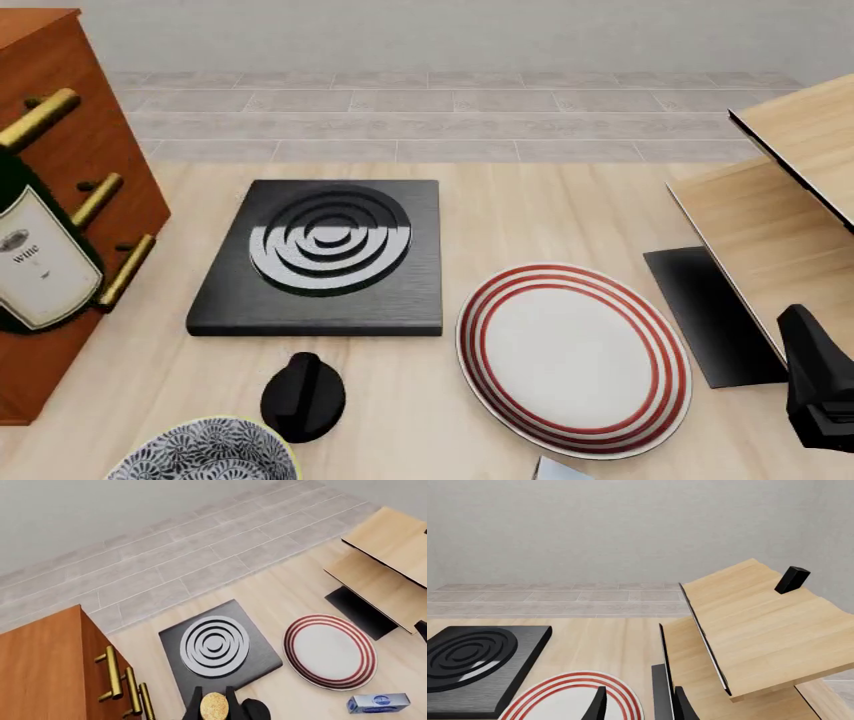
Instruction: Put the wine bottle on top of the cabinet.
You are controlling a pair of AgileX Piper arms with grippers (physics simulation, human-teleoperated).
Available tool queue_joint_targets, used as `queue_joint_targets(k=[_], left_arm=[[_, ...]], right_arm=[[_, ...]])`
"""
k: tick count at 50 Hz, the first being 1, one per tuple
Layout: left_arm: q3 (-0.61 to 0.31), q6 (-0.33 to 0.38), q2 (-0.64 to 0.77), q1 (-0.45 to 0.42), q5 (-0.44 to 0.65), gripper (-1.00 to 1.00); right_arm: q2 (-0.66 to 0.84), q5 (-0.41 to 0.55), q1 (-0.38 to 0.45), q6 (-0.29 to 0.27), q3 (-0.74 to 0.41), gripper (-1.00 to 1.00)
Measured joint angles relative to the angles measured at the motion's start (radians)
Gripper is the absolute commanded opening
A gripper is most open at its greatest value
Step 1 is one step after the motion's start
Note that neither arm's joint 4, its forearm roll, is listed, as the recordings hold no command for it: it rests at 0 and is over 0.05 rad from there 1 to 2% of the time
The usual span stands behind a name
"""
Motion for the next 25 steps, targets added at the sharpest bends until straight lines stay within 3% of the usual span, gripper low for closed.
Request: queue_joint_targets(k=[25], left_arm=[[-0.147,-0.007,0.098,0.099,0.031,-1.0]], right_arm=[[0.0,0.0,0.0,0.0,0.0,1.0]])
